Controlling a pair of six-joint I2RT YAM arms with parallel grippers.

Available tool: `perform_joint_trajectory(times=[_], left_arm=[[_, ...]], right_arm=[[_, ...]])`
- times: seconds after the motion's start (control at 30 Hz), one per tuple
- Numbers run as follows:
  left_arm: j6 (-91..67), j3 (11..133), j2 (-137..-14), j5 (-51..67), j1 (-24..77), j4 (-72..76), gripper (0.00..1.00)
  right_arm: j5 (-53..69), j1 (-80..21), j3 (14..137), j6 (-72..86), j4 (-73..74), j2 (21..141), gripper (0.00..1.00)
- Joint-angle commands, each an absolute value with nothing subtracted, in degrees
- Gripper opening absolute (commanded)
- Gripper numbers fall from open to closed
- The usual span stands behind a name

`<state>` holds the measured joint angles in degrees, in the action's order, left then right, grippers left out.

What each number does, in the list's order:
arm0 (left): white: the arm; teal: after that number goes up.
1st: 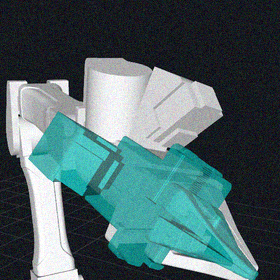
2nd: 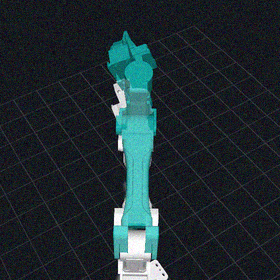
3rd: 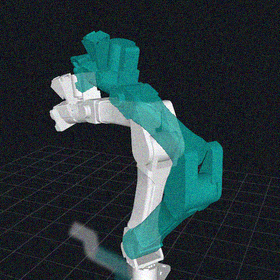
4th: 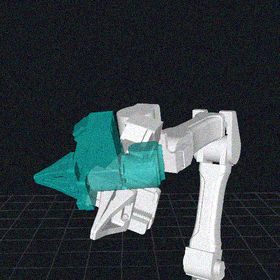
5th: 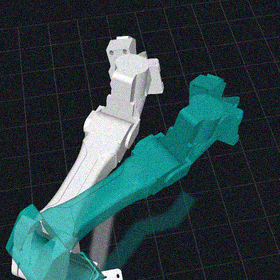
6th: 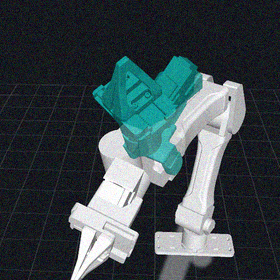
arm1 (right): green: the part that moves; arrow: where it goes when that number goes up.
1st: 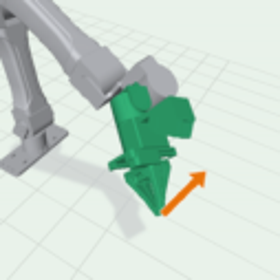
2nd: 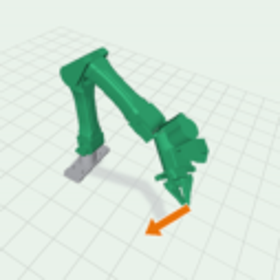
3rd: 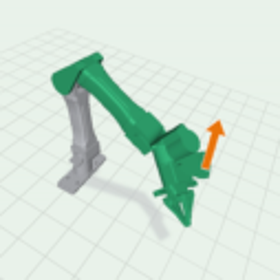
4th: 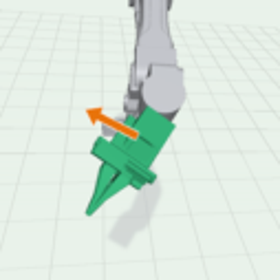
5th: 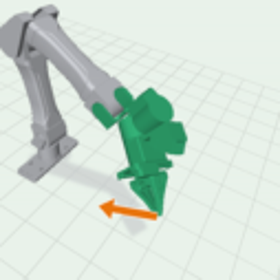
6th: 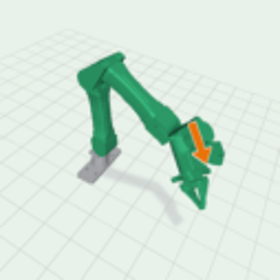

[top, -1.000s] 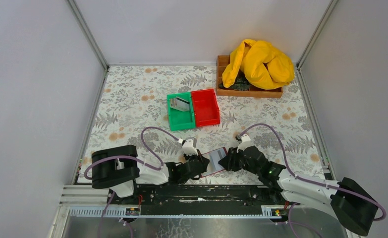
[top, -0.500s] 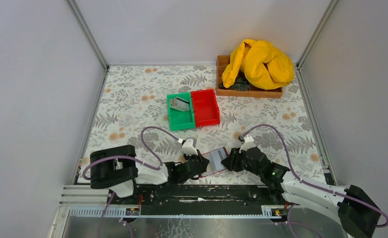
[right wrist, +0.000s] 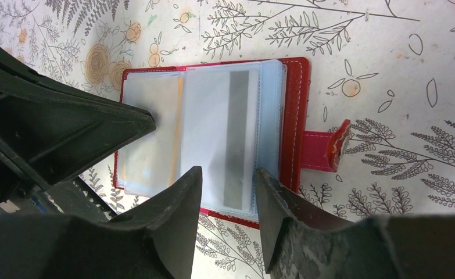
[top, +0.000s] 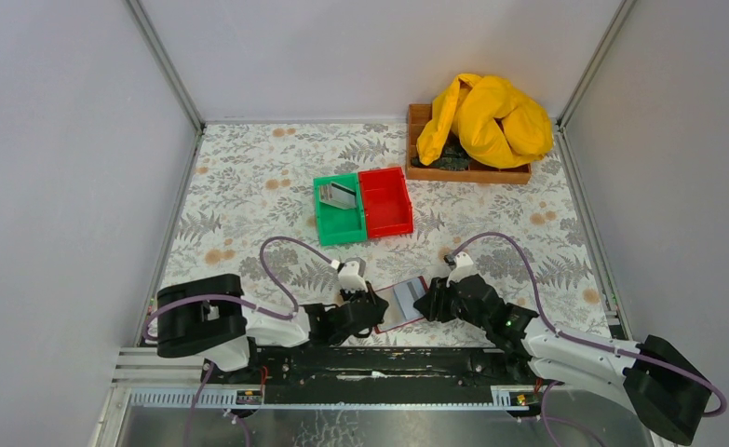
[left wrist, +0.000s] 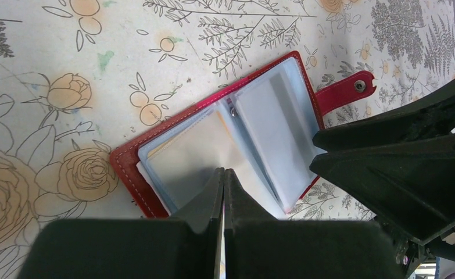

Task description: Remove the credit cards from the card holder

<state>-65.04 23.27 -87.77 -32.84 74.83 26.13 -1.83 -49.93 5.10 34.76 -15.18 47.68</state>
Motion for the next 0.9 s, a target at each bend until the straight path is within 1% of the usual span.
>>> perform_joint_trajectory(times=[0.0,0.3,0.47,0.7,0.73,0.8,0.83,0.87], left_arm=[[-64.7,21.2,-85.3,-32.1,75.1,19.1,0.0],[-65.1,23.9,-83.4,-36.1,78.6,9.7,0.0],[-69.1,22.6,-82.1,-38.0,79.0,4.0,0.0],[-71.6,19.8,-76.7,-38.5,79.6,-0.5,0.0],[-71.8,19.7,-76.1,-38.5,79.7,-0.8,0.0],[-71.8,19.4,-75.6,-38.6,79.7,-0.9,0.0],[-71.9,19.5,-76.1,-38.7,79.7,-0.9,0.0],[-71.9,19.7,-76.9,-38.8,79.7,-0.8,0.0]], right_arm=[[-1.5,-49.9,5.6,34.3,-14.0,48.5,0.47],[-1.7,-49.8,5.2,34.4,-14.5,48.6,0.47],[-2.3,-49.9,5.0,34.4,-14.6,48.6,0.47],[-3.3,-49.9,5.3,34.1,-14.1,49.0,0.48],[-3.5,-49.9,5.4,34.1,-14.0,48.9,0.49],[-3.7,-50.0,5.6,33.9,-13.7,48.7,0.61],[-3.7,-49.9,5.6,33.7,-13.6,48.7,0.64],[-3.6,-49.9,5.8,33.6,-13.5,48.8,0.65]])
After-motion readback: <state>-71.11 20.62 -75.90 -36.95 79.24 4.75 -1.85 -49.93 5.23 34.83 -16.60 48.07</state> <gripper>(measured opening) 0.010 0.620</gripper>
